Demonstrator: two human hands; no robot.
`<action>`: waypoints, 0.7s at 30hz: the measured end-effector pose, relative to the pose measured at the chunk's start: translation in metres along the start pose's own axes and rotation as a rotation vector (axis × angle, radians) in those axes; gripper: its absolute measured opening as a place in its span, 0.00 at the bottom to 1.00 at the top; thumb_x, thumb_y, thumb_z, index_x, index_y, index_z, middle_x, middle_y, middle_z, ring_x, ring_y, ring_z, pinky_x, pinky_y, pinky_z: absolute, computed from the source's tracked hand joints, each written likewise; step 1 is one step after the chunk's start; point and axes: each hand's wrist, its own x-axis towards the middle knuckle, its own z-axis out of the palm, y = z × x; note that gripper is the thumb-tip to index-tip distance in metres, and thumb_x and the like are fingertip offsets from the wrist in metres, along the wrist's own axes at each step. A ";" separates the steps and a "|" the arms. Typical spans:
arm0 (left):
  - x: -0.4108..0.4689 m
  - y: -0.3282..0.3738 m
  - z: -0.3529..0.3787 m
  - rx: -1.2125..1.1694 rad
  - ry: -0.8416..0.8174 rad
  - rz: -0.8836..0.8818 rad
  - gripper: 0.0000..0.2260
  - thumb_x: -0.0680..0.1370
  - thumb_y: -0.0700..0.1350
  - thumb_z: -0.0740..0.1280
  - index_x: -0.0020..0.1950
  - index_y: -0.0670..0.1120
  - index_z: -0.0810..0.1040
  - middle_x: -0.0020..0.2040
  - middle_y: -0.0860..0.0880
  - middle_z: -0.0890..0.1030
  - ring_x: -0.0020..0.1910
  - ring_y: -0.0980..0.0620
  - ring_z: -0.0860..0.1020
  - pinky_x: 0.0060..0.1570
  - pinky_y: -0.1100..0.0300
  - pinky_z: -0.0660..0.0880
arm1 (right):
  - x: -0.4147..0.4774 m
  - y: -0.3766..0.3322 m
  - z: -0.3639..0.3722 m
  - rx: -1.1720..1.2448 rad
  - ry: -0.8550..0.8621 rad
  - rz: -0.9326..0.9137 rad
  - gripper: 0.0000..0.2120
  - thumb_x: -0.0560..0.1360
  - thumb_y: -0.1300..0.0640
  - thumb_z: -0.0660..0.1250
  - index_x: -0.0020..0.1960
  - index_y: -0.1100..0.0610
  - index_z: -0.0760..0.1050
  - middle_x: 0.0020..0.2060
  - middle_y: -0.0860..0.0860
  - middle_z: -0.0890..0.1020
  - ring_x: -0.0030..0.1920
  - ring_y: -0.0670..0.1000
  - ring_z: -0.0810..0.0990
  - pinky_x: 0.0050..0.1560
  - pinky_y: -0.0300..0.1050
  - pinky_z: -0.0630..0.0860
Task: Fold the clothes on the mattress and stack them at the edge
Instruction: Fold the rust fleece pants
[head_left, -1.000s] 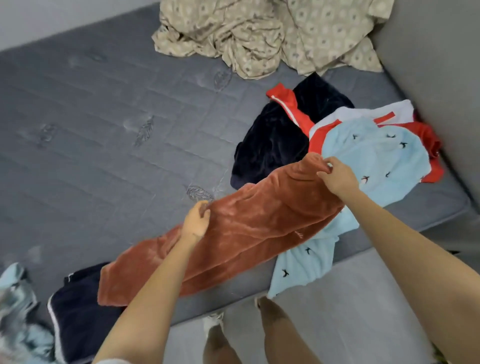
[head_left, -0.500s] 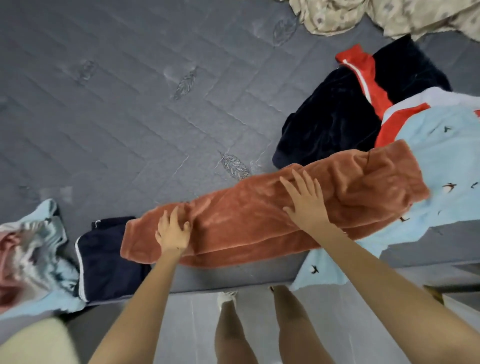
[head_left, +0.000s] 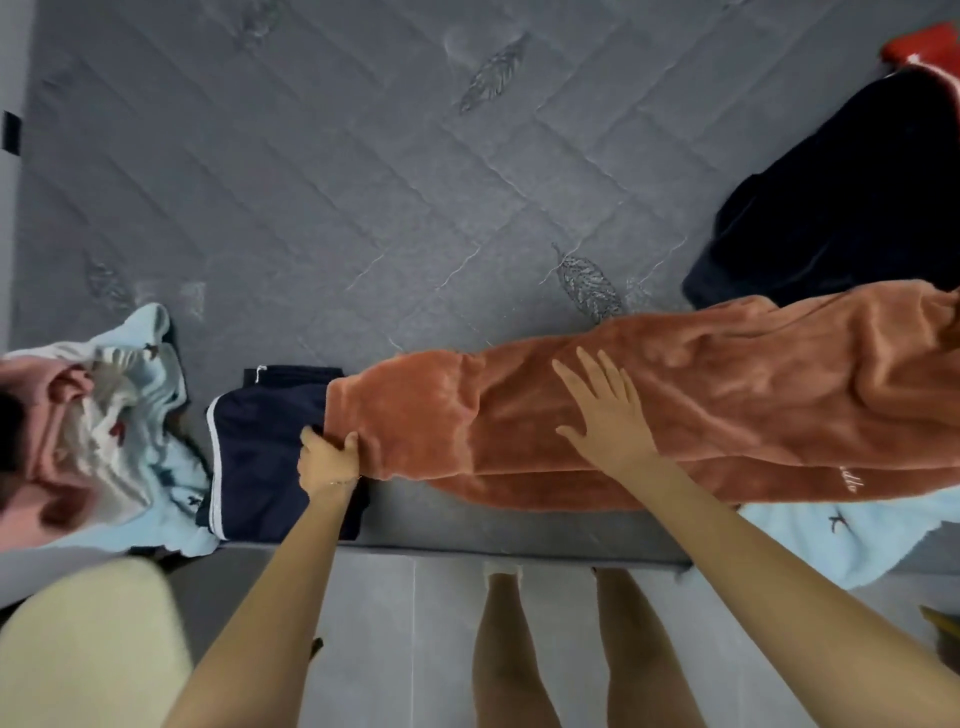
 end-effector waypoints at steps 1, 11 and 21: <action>0.003 -0.002 0.000 0.005 0.002 -0.001 0.26 0.77 0.48 0.67 0.70 0.38 0.66 0.66 0.37 0.73 0.65 0.36 0.71 0.65 0.42 0.67 | 0.002 -0.011 0.004 0.055 0.011 -0.016 0.38 0.76 0.48 0.68 0.78 0.47 0.50 0.78 0.51 0.48 0.78 0.54 0.43 0.77 0.52 0.44; -0.081 0.071 0.015 -0.549 -0.688 0.752 0.13 0.77 0.34 0.66 0.61 0.43 0.77 0.56 0.50 0.81 0.56 0.60 0.78 0.59 0.65 0.73 | 0.030 -0.116 0.013 1.542 -0.246 0.435 0.17 0.68 0.33 0.68 0.56 0.31 0.73 0.57 0.41 0.80 0.57 0.45 0.79 0.54 0.49 0.78; 0.028 0.048 0.017 -0.223 -0.319 0.386 0.24 0.82 0.42 0.60 0.76 0.37 0.59 0.74 0.38 0.64 0.73 0.43 0.63 0.73 0.51 0.59 | 0.020 -0.051 0.001 1.276 0.351 0.773 0.06 0.74 0.47 0.70 0.43 0.49 0.79 0.45 0.53 0.85 0.46 0.50 0.83 0.55 0.46 0.77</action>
